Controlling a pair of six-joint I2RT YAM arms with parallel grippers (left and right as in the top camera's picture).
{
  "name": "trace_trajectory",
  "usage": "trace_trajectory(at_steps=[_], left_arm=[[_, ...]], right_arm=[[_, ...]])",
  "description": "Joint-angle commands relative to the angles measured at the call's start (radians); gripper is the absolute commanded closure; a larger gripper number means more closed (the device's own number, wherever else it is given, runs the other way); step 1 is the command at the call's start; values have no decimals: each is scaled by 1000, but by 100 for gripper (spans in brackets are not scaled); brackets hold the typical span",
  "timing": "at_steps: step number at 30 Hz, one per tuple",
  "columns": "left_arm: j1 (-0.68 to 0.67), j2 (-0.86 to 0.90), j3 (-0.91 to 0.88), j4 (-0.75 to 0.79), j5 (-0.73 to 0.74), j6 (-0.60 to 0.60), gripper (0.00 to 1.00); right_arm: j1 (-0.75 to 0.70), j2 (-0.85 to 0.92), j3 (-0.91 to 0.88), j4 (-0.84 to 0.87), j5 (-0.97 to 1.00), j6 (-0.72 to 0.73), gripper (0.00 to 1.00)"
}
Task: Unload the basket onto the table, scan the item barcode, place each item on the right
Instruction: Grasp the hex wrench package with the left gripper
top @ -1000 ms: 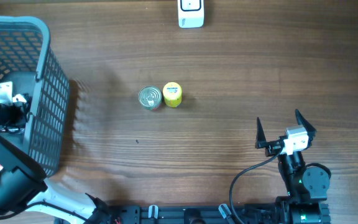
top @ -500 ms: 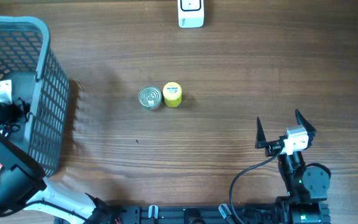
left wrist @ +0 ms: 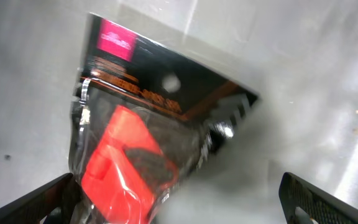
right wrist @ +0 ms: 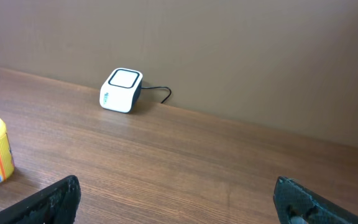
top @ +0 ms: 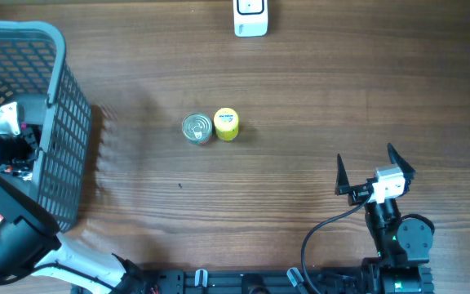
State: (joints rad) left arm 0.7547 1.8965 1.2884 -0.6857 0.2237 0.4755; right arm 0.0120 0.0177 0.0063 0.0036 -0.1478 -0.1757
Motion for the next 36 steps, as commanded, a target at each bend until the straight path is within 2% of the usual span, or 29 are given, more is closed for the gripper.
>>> trace_trajectory(at_steps=[1,9,20,28,36], left_arm=[[0,17,-13,-23,57,-47,0],[0,17,-13,-27,47,-76,0],[0,17,-13,-33,-115,-68,0],[0,31,-13,-20,-109,-69,0],[0,144,-13,-7,-102,-69,0]], right_arm=[[4,-1,-1,4,13,19,0],[4,-1,-1,4,13,19,0],[4,-1,-1,4,13,19,0],[4,-1,-1,4,13,19,0],[4,-1,-1,4,13,19,0]])
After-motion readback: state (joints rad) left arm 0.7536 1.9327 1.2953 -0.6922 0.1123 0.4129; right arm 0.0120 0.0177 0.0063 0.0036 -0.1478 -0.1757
